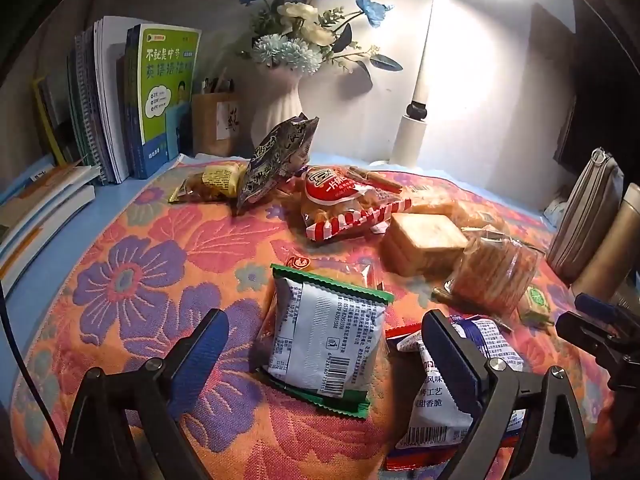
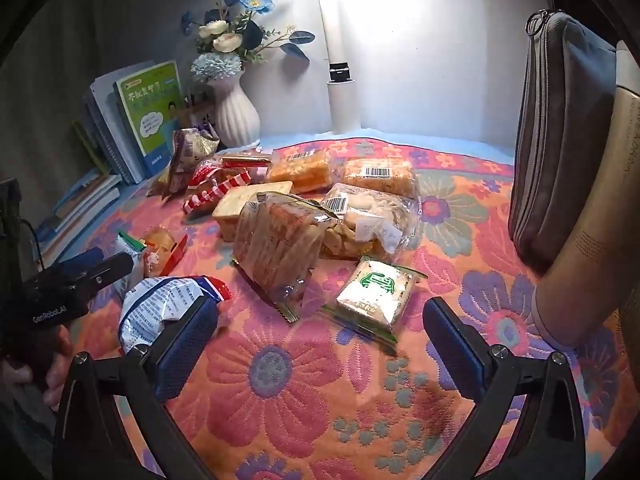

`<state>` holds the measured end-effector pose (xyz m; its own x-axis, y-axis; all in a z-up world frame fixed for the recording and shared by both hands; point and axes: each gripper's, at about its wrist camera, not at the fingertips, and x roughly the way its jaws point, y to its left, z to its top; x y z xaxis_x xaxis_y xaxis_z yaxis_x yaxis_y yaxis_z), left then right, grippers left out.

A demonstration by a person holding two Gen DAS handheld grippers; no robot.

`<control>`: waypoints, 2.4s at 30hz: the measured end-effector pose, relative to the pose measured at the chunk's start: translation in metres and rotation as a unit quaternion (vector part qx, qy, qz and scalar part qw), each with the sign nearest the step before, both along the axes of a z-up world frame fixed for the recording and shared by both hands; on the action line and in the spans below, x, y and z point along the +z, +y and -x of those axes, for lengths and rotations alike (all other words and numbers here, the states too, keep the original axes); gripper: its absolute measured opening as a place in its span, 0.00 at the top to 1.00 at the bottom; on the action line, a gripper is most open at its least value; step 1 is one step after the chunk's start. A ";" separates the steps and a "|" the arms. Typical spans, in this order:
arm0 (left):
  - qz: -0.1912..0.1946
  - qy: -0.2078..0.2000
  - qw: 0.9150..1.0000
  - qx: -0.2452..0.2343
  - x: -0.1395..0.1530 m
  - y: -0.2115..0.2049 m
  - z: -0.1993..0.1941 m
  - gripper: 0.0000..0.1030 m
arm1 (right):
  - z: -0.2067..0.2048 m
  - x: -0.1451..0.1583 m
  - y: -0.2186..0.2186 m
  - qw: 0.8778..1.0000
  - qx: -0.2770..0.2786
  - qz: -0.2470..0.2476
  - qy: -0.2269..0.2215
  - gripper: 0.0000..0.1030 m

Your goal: Organize snacks

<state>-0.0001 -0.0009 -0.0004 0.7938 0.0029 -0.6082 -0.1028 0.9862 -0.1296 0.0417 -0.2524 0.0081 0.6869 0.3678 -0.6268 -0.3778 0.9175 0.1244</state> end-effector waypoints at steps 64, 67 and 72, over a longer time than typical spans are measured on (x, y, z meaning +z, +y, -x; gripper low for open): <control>-0.012 0.009 1.000 0.000 -0.004 -0.001 -0.004 0.07 | -0.015 -0.008 -0.014 0.998 -0.001 -0.043 0.048 0.00; -0.015 0.006 1.000 -0.002 -0.003 -0.002 -0.003 0.07 | -0.014 -0.007 -0.015 0.998 -0.005 -0.042 0.042 0.00; -0.012 -0.002 1.000 -0.021 0.001 0.000 0.002 0.07 | -0.013 -0.001 -0.009 0.999 -0.009 -0.033 0.033 0.02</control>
